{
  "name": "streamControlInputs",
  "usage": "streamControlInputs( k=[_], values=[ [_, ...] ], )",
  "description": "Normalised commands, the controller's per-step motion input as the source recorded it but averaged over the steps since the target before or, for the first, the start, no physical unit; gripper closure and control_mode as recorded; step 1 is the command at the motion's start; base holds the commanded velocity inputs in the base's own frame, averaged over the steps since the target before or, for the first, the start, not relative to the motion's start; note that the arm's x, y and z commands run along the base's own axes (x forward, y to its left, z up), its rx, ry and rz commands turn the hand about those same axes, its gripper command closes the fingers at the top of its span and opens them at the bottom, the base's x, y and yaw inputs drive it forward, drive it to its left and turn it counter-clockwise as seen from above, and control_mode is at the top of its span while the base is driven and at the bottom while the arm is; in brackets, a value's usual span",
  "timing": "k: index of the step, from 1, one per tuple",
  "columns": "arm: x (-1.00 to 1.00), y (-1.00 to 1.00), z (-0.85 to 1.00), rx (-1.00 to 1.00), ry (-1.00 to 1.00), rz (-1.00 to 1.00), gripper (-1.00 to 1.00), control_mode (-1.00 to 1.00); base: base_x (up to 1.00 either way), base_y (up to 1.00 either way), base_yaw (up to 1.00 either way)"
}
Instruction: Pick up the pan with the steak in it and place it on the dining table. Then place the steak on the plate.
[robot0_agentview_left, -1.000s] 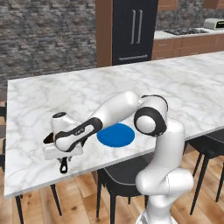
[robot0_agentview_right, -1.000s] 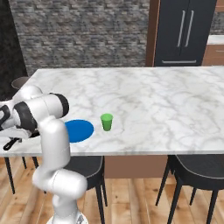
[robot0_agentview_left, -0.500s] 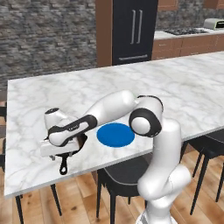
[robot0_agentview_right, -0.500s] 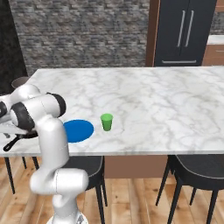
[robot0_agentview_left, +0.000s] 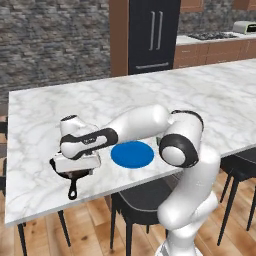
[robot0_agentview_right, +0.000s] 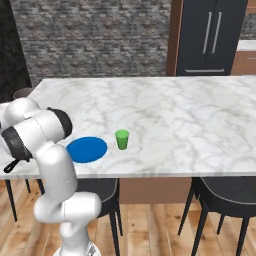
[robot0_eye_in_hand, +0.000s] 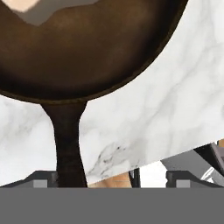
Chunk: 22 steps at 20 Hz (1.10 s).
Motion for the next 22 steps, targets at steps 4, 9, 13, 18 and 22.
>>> streamControlInputs(
  k=[4, 9, 13, 18, 22],
  values=[
    [-0.47, -0.73, 0.39, 0.08, -0.01, -0.13, -1.00, -1.00, 0.00, 0.00, 0.00],
    [-0.28, -0.39, 0.44, 0.06, -0.04, -0.10, -1.00, -1.00, 0.00, 0.00, 0.00],
    [0.04, -0.07, 0.45, 0.03, -0.09, -0.10, -1.00, -1.00, 0.00, 0.00, 0.00],
    [0.28, 0.00, 0.28, 0.03, -0.06, -0.04, -1.00, -1.00, 0.00, 0.00, 0.00],
    [0.73, 0.13, 0.06, 0.00, 0.00, -0.02, -1.00, -1.00, 0.00, 0.00, 0.00]
  ],
)
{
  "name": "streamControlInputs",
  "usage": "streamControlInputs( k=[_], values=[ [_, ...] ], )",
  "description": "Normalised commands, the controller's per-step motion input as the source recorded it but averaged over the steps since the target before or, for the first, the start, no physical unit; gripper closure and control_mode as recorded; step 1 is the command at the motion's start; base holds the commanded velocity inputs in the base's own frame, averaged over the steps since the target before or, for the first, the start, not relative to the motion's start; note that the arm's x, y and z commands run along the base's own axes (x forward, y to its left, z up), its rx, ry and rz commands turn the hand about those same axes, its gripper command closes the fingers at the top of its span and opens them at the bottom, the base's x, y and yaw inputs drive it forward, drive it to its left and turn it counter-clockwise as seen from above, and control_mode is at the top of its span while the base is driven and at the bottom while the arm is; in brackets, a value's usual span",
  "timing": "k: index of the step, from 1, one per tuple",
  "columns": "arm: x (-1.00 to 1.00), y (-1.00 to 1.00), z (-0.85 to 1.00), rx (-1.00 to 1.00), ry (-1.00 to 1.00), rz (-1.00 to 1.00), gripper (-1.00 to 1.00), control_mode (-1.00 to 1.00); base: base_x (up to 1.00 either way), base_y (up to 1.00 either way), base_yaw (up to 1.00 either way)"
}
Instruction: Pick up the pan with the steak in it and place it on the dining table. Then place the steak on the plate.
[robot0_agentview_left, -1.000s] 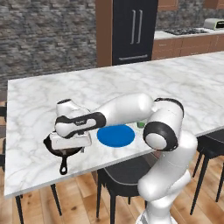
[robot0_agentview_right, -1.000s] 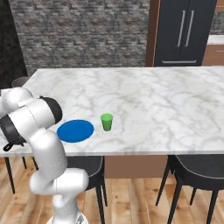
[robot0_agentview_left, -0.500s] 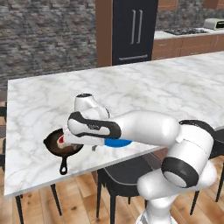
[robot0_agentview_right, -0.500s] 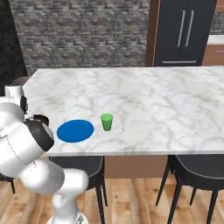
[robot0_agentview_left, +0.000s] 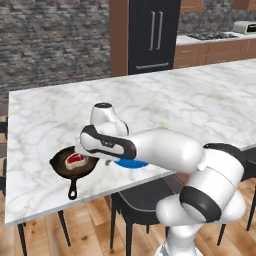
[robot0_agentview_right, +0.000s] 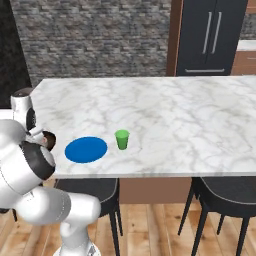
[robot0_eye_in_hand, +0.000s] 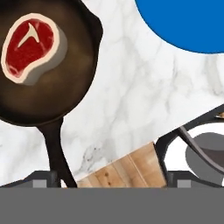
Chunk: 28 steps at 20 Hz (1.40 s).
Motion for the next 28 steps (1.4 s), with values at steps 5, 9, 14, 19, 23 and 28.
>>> streamControlInputs(
  k=[5, 9, 14, 19, 23, 28],
  values=[
    [0.94, 0.33, -0.01, -0.01, 0.00, -0.04, -1.00, -1.00, 0.00, 0.00, 0.00],
    [0.73, 0.67, -0.08, -0.07, 0.00, -0.10, -1.00, -1.00, 0.00, 0.00, 0.00],
    [0.09, 0.43, -0.02, -0.05, 0.02, -0.05, -1.00, -1.00, 0.00, 0.00, 0.00],
    [0.19, 0.10, -0.09, -0.01, 0.02, -0.01, -1.00, -1.00, 0.00, 0.00, 0.00],
    [0.19, 0.09, -0.25, -0.04, 0.05, 0.00, -1.00, -1.00, 0.00, 0.00, 0.00],
    [0.00, 0.14, -0.41, -0.07, 0.03, -0.02, -1.00, -1.00, 0.00, 0.00, 0.00]
  ],
)
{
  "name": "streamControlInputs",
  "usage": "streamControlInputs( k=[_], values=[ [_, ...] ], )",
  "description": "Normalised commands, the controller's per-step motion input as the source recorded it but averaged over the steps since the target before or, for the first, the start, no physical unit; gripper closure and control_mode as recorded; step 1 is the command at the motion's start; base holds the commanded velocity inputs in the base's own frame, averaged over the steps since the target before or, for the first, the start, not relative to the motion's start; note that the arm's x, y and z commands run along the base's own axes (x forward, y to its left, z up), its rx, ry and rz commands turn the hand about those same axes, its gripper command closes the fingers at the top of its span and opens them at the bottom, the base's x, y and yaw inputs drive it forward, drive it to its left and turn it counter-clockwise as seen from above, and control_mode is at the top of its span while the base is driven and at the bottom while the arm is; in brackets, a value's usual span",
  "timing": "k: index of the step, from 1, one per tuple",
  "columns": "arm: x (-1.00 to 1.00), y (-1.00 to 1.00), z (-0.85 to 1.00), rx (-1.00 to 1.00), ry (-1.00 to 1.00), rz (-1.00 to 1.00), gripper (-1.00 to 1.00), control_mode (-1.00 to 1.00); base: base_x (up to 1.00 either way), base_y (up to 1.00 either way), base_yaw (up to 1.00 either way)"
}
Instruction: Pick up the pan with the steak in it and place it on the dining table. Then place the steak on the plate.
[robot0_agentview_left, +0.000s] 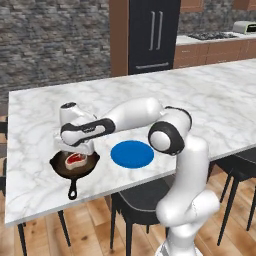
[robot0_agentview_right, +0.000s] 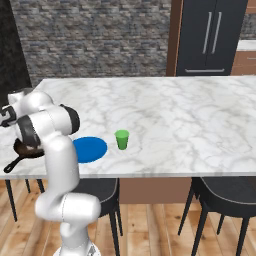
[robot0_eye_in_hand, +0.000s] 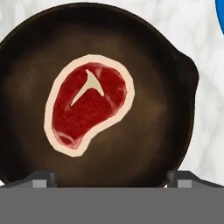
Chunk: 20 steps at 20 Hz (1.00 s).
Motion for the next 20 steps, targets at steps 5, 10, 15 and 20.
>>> streamControlInputs(
  k=[5, 10, 15, 20],
  values=[
    [0.06, 0.14, -0.34, -0.05, 0.01, -0.03, -1.00, -1.00, 0.00, 0.00, 0.00],
    [0.28, 0.05, -0.20, 0.00, 0.00, -0.04, -1.00, -1.00, 0.00, 0.00, 0.00],
    [0.34, 0.00, -0.22, 0.00, 0.00, -0.03, -1.00, -1.00, 0.00, 0.00, 0.00],
    [0.01, 0.00, -0.08, 0.00, 0.01, 0.00, -1.00, -1.00, 0.00, 0.00, 0.00]
  ],
)
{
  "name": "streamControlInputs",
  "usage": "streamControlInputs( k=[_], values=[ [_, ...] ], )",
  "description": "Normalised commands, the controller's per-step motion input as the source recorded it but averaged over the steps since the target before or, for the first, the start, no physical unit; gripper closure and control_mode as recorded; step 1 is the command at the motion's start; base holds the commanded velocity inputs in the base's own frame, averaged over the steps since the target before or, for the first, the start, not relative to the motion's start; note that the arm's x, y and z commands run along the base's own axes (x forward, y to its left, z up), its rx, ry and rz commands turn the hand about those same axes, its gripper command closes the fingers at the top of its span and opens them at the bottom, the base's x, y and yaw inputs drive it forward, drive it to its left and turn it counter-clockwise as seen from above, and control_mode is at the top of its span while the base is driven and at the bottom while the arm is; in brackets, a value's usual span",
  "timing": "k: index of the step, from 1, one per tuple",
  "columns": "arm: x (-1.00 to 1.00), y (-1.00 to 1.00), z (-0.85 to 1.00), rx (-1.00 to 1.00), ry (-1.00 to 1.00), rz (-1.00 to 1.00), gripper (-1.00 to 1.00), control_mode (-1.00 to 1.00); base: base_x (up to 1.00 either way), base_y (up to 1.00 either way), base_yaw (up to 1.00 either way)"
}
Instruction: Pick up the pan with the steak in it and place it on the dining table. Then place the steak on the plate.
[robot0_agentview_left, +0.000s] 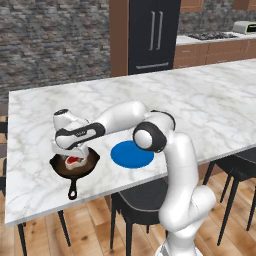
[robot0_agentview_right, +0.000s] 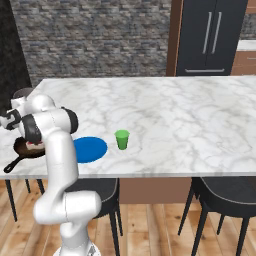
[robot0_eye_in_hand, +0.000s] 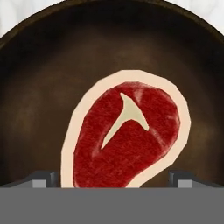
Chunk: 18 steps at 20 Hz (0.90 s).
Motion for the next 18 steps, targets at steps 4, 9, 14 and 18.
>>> streamControlInputs(
  k=[4, 9, 14, 18],
  values=[
    [0.00, 0.00, -0.09, 0.00, 0.00, 0.00, -1.00, -1.00, 0.00, 0.00, 0.00],
    [0.04, 0.01, -0.13, 0.00, 0.00, -0.05, -1.00, -1.00, 0.00, 0.00, 0.00],
    [0.02, 0.02, -0.25, 0.00, 0.00, -0.07, -1.00, -1.00, 0.00, 0.00, 0.00],
    [0.02, 0.03, -0.27, 0.00, 0.00, -0.06, -1.00, -1.00, 0.00, 0.00, 0.00]
  ],
)
